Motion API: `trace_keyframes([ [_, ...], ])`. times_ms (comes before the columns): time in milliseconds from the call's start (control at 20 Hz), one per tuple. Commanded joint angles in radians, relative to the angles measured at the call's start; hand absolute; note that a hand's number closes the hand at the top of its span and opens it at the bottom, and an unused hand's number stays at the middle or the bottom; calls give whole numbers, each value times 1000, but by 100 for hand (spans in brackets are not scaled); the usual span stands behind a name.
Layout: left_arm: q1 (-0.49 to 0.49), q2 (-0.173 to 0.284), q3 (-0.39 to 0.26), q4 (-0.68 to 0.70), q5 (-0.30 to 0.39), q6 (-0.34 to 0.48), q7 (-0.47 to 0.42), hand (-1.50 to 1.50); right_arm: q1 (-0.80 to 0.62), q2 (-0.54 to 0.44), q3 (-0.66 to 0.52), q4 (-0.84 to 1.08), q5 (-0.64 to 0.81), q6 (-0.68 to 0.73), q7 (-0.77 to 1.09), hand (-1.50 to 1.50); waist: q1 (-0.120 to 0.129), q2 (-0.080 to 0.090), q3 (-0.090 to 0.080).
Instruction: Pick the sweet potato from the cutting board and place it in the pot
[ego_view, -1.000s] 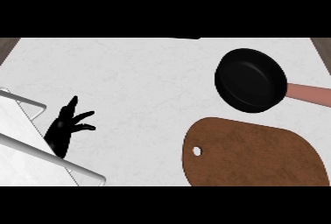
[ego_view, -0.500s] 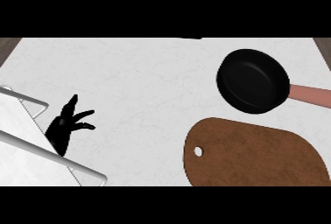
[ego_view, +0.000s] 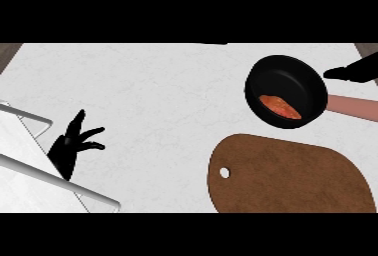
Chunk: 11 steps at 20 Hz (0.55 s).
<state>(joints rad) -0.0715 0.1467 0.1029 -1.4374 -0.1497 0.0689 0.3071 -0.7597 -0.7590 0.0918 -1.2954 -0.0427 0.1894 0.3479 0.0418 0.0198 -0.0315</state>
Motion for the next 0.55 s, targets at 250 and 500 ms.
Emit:
trace_keyframes([
  [250, -28, 130, 64, -23, -31, -35, 49, 0, -40, 119, -195, 128, -88, -195, -74, -150, -26, -14, 34],
  [500, -16, 92, 56, -39, -64, -12, 65, 0, -37, 34, -319, 216, -135, -175, -126, -150, -41, -15, 34],
])
